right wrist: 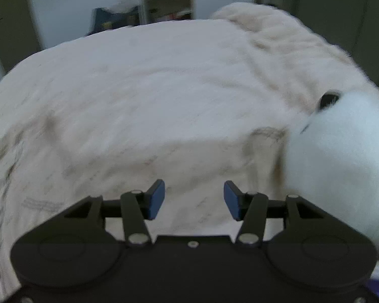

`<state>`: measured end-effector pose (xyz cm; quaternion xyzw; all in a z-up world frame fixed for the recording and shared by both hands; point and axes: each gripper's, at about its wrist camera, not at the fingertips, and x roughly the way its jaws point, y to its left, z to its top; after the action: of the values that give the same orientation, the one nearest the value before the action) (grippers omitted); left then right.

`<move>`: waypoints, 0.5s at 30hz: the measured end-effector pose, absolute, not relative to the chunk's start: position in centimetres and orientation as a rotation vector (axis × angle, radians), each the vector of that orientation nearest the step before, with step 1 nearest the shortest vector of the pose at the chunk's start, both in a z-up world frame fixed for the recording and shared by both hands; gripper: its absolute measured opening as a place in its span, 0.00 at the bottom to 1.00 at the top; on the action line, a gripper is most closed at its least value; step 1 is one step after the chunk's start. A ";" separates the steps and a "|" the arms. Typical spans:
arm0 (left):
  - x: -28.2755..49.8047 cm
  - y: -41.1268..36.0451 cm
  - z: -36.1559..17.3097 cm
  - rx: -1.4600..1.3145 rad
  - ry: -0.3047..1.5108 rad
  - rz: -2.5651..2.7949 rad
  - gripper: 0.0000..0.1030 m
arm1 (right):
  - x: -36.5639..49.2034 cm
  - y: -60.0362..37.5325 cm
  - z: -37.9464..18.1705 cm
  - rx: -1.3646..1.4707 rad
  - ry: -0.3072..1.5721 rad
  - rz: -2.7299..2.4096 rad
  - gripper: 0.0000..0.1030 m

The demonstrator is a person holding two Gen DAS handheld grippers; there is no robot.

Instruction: Fold clothes

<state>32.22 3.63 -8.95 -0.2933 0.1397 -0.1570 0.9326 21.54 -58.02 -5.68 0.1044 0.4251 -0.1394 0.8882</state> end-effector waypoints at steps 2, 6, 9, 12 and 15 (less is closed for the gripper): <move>31.9 3.8 -8.4 -0.597 0.291 -0.343 0.73 | 19.9 -56.3 -5.8 0.209 0.894 -0.255 0.55; 31.0 4.0 -7.3 -0.573 0.306 -0.397 0.73 | 11.3 -48.7 -6.1 0.067 1.004 -0.096 0.58; 29.6 2.8 -6.0 -0.482 0.357 -0.505 0.73 | 6.0 -43.2 -7.2 -0.161 1.075 -0.016 0.58; 27.1 -1.4 -5.2 -0.317 0.563 -0.745 0.76 | 2.6 -38.1 -9.5 -0.399 1.101 -0.004 0.58; 22.5 -6.9 -6.4 -0.070 0.651 -0.972 0.77 | 0.8 -33.6 -12.3 -0.547 1.085 0.003 0.58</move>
<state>22.46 -6.94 -6.43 -0.0329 0.3073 -0.4587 0.8331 0.80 -33.64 -12.29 -0.2570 0.5096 0.0014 0.8211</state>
